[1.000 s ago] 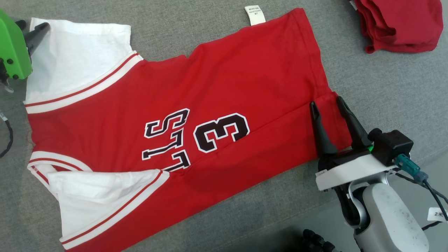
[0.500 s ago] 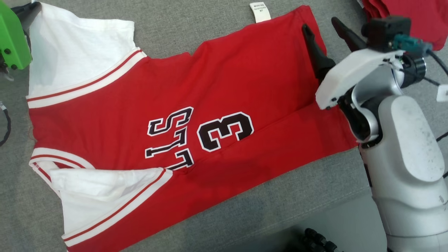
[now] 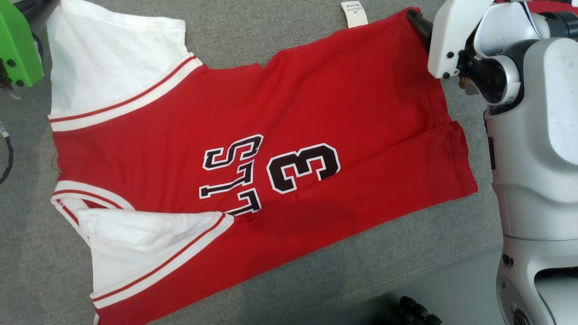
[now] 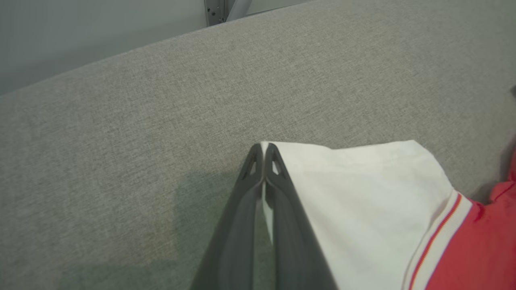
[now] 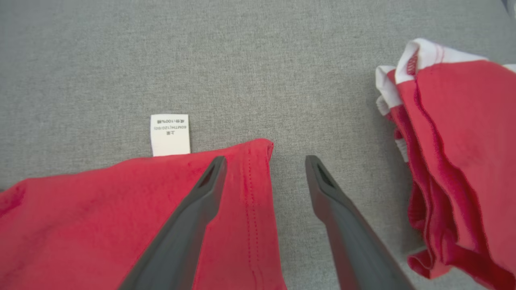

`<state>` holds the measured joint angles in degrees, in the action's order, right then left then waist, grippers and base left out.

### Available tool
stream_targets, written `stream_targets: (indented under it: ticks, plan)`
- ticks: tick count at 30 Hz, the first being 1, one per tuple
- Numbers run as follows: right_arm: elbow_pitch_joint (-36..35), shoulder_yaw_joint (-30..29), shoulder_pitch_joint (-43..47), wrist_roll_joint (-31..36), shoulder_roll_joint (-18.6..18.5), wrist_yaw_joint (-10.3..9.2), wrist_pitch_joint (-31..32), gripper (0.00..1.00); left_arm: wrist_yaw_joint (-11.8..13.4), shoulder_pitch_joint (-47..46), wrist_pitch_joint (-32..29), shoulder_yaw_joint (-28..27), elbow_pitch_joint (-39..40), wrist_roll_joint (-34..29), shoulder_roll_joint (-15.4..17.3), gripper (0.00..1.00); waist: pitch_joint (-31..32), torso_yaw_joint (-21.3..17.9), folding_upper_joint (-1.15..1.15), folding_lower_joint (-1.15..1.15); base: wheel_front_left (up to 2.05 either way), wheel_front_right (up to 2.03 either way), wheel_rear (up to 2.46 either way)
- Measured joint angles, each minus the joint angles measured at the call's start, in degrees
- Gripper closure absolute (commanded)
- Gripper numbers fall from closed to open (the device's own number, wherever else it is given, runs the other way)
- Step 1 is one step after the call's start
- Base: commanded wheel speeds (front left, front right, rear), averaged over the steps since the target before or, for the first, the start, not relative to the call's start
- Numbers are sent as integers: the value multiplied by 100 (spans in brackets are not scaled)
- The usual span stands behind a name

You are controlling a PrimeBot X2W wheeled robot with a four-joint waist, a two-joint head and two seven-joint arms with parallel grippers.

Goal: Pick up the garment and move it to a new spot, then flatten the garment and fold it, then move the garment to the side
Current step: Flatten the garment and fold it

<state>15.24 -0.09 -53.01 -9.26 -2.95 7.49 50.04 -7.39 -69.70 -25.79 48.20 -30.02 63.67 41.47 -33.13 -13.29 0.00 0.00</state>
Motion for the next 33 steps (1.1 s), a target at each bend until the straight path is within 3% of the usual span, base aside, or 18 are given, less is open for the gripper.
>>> stream_targets:
  ticks: [8,10,11,13,20,29,33]
  plan:
    - [599,-264,-455,31,5,-1,355,2,0,-171,63,244,-3,88,-26,100,-84,132,0,0,0,0,0]
    - [768,-332,-506,22,4,0,347,26,0,-203,83,308,-4,119,-41,100,-100,175,0,0,0,0,0]
    - [843,-353,-525,22,5,0,330,55,0,-214,97,343,-3,136,-44,100,-107,196,0,0,0,0,0]
    - [991,-390,-586,-25,5,0,278,100,0,-253,110,397,-4,162,-43,100,-121,232,0,0,0,0,0]
    - [1211,-328,-874,-76,11,0,-519,100,0,-409,442,542,24,196,-22,100,-146,339,0,0,0,0,0]
    - [1648,-555,-1174,143,10,0,-1914,100,-10,-686,1486,656,12,226,-1,100,-62,514,0,0,0,0,0]
    - [1793,-606,-1173,70,9,0,-2132,100,-10,-688,1764,835,210,405,41,100,-8,609,0,0,0,0,0]
